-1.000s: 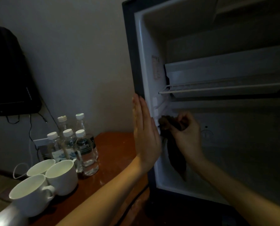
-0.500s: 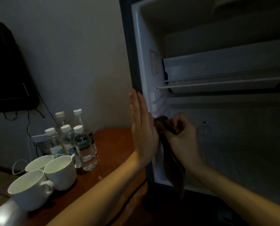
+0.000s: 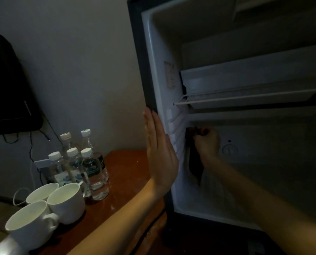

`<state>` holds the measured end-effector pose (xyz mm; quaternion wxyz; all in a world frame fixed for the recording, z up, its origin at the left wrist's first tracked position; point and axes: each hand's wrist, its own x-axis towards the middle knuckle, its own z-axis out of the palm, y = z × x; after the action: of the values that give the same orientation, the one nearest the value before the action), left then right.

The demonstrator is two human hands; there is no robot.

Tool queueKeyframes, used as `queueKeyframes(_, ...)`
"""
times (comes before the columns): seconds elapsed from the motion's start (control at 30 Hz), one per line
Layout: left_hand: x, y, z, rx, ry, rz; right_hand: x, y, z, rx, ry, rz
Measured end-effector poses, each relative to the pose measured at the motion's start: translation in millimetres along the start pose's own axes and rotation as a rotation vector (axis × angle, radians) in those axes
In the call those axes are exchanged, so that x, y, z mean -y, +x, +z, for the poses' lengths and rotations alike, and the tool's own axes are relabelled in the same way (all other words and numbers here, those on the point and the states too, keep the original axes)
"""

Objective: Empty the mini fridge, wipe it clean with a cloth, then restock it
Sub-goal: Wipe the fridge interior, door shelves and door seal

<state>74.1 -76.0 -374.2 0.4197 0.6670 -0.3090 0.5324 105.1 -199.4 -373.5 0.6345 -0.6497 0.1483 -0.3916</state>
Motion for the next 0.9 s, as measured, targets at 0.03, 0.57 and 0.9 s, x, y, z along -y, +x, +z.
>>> queueKeyframes(0.03, 0.1, 0.5, 0.1, 0.001, -0.006, 0.003, -0.7, 4.0, 1.2, -0.008, -0.015, 0.003)
queueKeyframes(0.57, 1.9, -2.1, 0.1, -0.001, 0.01, 0.027, -16.9, 30.2, 12.3, -0.061, -0.133, -0.069)
queueKeyframes(0.9, -2.5, -2.4, -0.4, -0.007, 0.047, 0.019, -35.1, -84.2, -30.5, 0.267, 0.152, -0.326)
